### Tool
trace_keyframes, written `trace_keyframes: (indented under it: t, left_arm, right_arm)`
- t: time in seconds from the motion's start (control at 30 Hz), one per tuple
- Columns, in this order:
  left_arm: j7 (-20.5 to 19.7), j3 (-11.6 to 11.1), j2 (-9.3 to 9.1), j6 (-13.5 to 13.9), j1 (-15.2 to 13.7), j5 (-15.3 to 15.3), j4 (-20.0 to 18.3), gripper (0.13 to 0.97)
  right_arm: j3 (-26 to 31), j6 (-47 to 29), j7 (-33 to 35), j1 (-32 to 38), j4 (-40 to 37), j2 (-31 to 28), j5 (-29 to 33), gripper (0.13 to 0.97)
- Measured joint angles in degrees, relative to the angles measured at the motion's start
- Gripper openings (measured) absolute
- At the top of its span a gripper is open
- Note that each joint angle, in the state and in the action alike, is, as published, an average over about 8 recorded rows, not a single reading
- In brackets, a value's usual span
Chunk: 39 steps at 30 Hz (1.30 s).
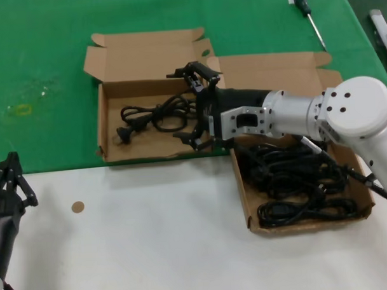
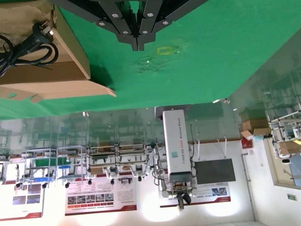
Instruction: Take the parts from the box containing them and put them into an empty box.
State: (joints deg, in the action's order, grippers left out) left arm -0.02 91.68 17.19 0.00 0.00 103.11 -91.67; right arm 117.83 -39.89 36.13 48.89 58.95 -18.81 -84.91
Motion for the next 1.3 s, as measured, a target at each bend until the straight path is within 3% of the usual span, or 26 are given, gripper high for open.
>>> trace_keyframes:
  t: [0.23,0.53,0.77,1.07,1.3]
  left_arm:
    - [0.0,0.0,0.0,0.0,0.0,0.0,0.0,0.17]
    - [0.0,0.0,0.0,0.0,0.0,0.0,0.0,0.244]
    - [0.0,0.0,0.0,0.0,0.0,0.0,0.0,0.282]
    - [0.0,0.0,0.0,0.0,0.0,0.01,0.0,0.455]
    - [0.0,0.0,0.0,0.0,0.0,0.0,0.0,0.651]
  right_arm:
    - [-0.74,1.12,-1.03,-1.4,0.97,0.02,-0.51,0.856]
    - [-3.41,5.17,-4.7,-6.38,4.28,0.2,-2.36,0.946]
    - [-5.82,8.85,-8.03,-10.89,7.3,0.35,-4.05,0.953]
    - [-8.94,13.61,-12.34,-16.73,11.22,0.54,-6.22,0.966]
    - [-11.38,17.34,-15.72,-21.28,14.26,0.7,-7.93,0.966]
